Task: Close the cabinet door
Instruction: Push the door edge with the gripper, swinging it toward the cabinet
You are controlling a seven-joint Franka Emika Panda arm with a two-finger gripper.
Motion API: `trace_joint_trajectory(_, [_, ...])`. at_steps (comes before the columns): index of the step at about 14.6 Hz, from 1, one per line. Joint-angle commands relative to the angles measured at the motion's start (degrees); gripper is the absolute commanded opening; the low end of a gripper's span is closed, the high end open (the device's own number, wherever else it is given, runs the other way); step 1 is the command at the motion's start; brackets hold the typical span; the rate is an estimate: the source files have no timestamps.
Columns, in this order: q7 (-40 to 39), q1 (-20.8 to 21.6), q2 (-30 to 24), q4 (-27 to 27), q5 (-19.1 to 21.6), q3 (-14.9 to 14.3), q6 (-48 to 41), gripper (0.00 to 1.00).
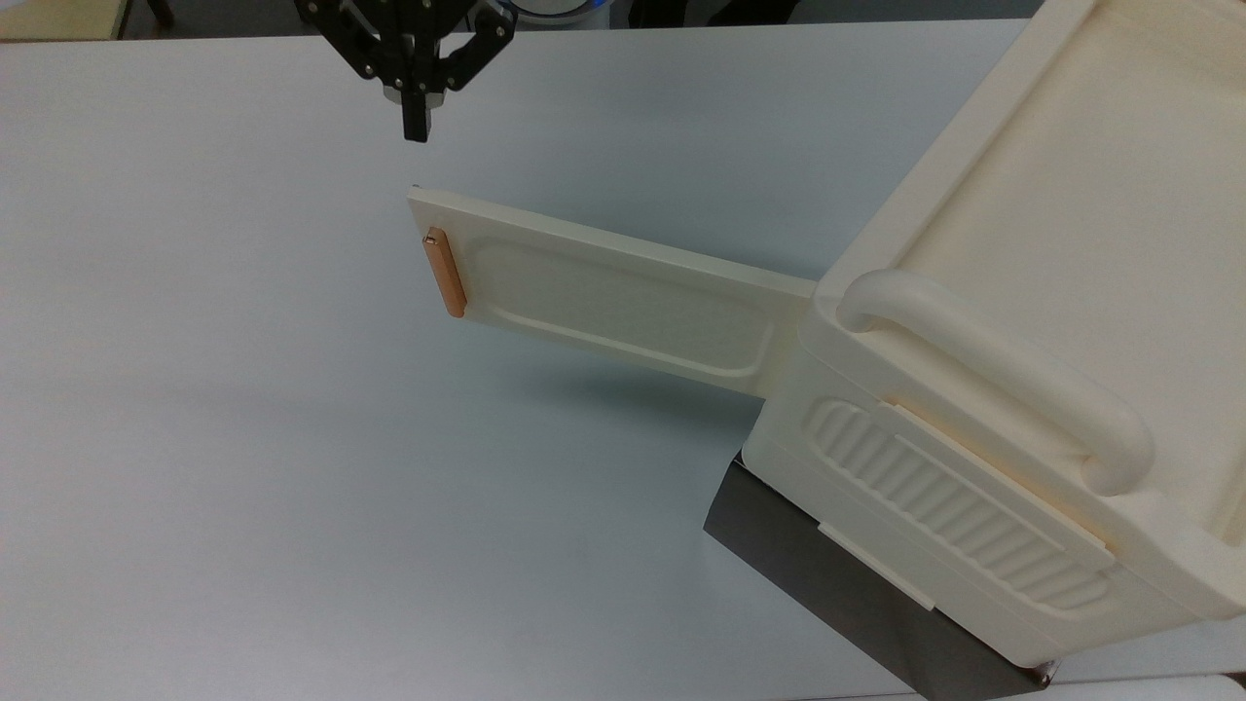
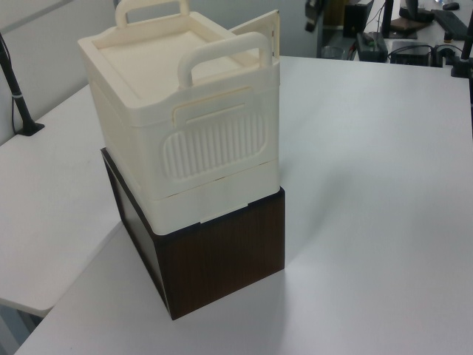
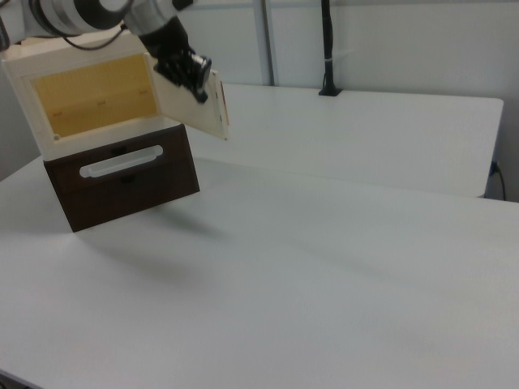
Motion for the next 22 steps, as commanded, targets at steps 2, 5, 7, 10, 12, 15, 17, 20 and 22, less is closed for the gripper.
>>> trace_joint_trajectory(2, [2.7, 0.7, -0.2, 1.9, 1.3, 0.1, 12.2, 0.00])
trace_joint_trajectory(5, [6.1, 0.7, 0.6, 1.6, 1.2, 0.0, 22.0, 0.00])
trace_joint_trajectory(7, [6.4, 0.7, 1.8, 1.6, 1.0, 0.0, 25.8, 0.00])
trace_joint_trajectory(10, [6.4, 0.8, 4.0, 1.5, 0.7, 0.1, 27.6, 0.00])
trace_joint_trajectory(12, [6.5, 0.9, 4.6, 1.3, 0.8, 0.3, 27.8, 0.00])
trace_joint_trajectory(15, [6.4, 2.5, 4.6, 1.1, 0.9, 0.3, 27.6, 0.00])
trace_joint_trajectory(17, [6.4, 2.8, 4.7, 0.1, 1.0, 0.3, 27.0, 0.00])
trace_joint_trajectory(20, [6.2, 3.1, 4.4, 0.3, 1.5, 0.6, 20.7, 0.00])
trace_joint_trajectory(22, [6.1, 3.0, 3.7, 0.4, 2.2, 1.6, 17.0, 0.00])
